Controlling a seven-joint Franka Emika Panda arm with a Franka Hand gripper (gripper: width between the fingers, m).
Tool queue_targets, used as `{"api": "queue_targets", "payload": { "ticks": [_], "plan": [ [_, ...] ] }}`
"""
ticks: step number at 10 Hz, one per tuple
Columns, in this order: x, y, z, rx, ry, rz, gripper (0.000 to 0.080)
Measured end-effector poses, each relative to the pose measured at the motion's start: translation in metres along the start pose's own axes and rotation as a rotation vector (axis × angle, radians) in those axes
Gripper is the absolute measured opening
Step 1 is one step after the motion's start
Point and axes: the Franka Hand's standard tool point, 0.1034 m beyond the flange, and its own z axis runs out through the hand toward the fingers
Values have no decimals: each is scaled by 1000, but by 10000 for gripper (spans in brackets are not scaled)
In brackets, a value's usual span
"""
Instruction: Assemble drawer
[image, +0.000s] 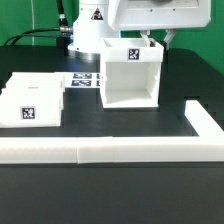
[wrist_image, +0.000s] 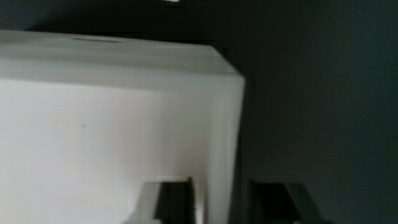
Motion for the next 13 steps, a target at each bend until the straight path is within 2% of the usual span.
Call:
{"api": "queue_targets", "payload": {
  "ticks": [1, 2, 8, 10, 13],
  "plan": [
    [0, 0, 0, 0, 1, -1, 80],
    [0, 0, 0, 0, 0, -1, 37],
    [2, 2, 0, 0, -2, -2, 37],
    [28, 9, -2, 7, 12, 13, 38],
    [85, 27, -5, 16, 62, 46, 38]
  ]
}}
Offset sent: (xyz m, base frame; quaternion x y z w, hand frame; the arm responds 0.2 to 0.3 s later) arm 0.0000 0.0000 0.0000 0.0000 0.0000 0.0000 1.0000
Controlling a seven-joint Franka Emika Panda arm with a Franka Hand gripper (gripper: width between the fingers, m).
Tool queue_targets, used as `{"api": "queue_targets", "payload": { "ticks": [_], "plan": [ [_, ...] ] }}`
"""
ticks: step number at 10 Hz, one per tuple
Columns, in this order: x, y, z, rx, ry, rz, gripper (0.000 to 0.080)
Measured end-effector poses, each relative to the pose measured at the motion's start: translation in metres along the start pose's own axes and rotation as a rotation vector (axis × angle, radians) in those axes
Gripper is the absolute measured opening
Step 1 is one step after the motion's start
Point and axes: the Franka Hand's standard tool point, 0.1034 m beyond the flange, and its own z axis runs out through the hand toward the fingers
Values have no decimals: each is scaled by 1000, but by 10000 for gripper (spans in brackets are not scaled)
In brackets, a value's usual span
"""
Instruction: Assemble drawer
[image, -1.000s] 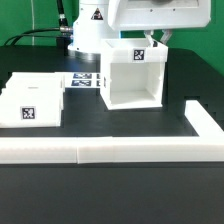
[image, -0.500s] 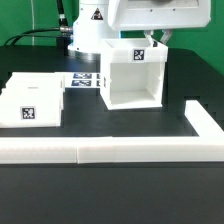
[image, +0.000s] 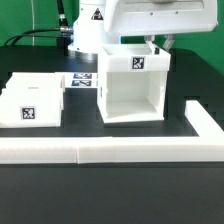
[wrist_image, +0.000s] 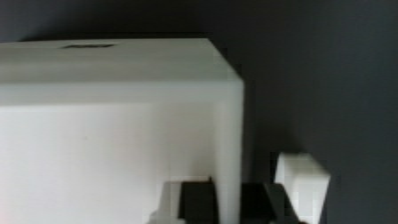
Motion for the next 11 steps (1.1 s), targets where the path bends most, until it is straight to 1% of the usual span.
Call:
{"api": "queue_targets", "payload": {
  "ticks": [1, 3, 6, 7, 9, 11],
  "plan": [
    [13, 3, 0, 1, 11, 9, 38],
    [45, 7, 0, 5, 43, 30, 38],
    [82, 6, 1, 15, 82, 49, 38],
    [86, 5, 1, 17, 86, 54, 38],
    [85, 5, 0, 17, 86, 56, 38],
    [86, 3, 0, 25, 90, 164, 38]
  ]
}}
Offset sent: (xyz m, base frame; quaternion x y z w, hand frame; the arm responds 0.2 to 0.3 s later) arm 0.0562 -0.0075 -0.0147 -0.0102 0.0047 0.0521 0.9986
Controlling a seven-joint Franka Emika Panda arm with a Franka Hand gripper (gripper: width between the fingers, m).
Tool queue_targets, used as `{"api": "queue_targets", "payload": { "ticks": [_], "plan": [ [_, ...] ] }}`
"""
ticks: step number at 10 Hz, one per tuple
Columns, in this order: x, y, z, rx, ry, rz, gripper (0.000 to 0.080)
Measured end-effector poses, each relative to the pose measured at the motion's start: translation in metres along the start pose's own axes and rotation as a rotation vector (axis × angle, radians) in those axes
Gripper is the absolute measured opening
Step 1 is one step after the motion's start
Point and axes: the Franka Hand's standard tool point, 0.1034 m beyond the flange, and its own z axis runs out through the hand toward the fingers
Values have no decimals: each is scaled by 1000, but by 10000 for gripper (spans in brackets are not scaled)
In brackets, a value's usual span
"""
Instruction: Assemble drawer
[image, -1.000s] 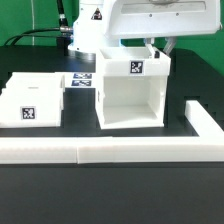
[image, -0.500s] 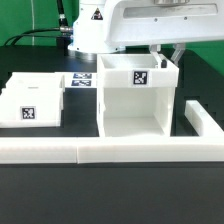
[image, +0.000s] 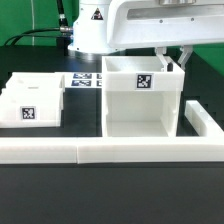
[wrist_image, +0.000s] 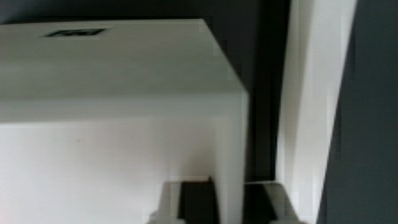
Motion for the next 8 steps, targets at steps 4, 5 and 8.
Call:
{"api": "queue_targets", "payload": {
  "ticks": [4, 5, 8],
  "plan": [
    [0, -5, -1, 7, 3, 280, 38],
    [3, -6, -1, 11, 4, 358, 38],
    [9, -2, -3, 32, 4, 586, 38]
  ]
}}
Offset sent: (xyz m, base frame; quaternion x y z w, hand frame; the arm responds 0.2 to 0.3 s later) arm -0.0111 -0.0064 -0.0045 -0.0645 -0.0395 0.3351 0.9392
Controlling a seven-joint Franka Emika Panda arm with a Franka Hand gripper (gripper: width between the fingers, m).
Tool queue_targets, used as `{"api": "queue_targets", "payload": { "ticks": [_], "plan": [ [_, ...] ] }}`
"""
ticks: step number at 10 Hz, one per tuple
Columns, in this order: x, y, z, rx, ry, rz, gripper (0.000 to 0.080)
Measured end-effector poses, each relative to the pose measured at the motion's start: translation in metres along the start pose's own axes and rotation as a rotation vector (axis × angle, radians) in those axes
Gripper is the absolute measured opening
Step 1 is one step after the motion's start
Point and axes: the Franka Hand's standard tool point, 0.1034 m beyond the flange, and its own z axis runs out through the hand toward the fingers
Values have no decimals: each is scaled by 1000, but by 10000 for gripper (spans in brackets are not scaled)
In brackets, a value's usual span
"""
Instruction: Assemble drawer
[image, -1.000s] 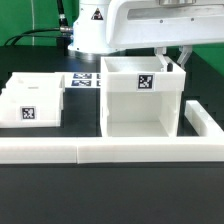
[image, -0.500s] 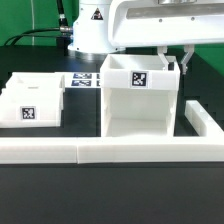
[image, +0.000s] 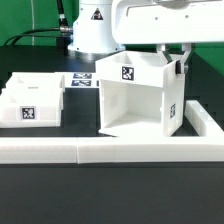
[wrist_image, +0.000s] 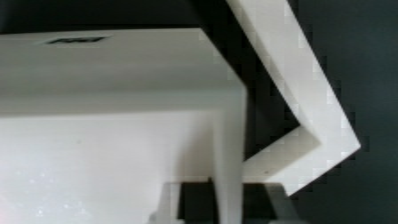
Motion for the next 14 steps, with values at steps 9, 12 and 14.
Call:
{"api": "queue_targets", "payload": {
  "ticks": [9, 12, 14],
  "plan": [
    [-8, -5, 4, 29, -12, 637, 39],
    [-7, -7, 4, 46, -31, 840, 41],
    [-7, -7, 4, 51, -45, 942, 41]
  ]
}}
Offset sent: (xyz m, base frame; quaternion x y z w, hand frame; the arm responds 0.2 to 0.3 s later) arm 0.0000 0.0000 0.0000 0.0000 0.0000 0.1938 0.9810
